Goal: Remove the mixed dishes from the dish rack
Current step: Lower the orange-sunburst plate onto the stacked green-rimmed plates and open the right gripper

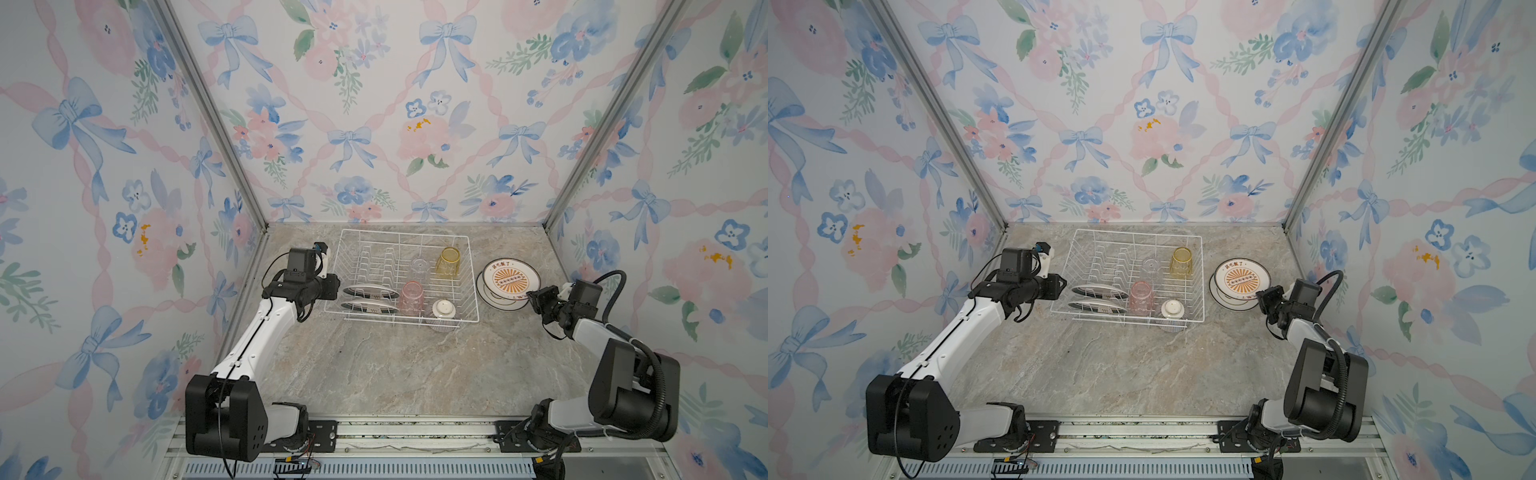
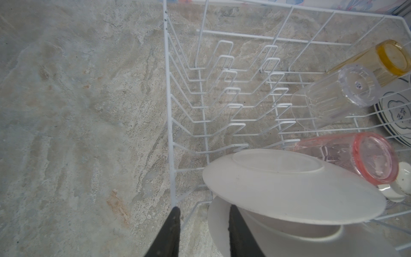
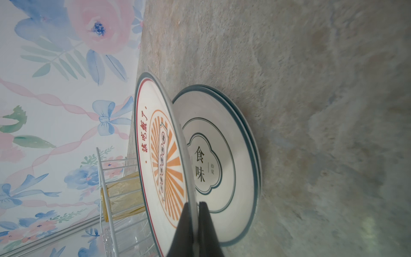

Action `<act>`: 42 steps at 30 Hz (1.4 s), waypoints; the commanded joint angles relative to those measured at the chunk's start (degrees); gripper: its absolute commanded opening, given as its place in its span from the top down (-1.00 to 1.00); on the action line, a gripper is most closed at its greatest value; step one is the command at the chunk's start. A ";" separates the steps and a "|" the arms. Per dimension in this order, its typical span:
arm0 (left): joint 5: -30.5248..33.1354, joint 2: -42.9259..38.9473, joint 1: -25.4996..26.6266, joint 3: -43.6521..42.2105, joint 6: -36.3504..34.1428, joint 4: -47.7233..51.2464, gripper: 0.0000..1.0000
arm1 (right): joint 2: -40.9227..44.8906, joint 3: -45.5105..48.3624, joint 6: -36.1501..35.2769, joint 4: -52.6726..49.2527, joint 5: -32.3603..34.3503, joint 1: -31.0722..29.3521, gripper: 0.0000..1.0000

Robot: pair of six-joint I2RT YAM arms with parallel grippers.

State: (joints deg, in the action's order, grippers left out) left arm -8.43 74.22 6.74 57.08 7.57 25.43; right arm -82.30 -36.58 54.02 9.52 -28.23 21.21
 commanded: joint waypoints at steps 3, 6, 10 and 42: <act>-1.01 0.73 0.29 -0.82 -0.01 0.58 0.33 | -1.99 0.58 -0.03 4.60 -1.13 -0.96 1.00; -1.13 0.84 0.29 -0.79 -0.01 0.56 0.33 | -3.22 0.89 0.01 5.43 -0.83 -1.13 1.00; -1.56 1.31 0.35 -0.84 -0.01 0.45 0.33 | -4.69 1.03 -0.03 6.46 -0.51 -1.47 1.00; -1.86 2.59 0.71 -1.54 -0.19 -0.26 0.35 | -4.36 -1.86 -9.27 -8.75 4.37 -2.42 0.16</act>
State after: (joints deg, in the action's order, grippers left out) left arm -9.50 75.96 7.14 56.45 7.60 25.41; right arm -88.55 -37.26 47.94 8.08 -26.83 19.27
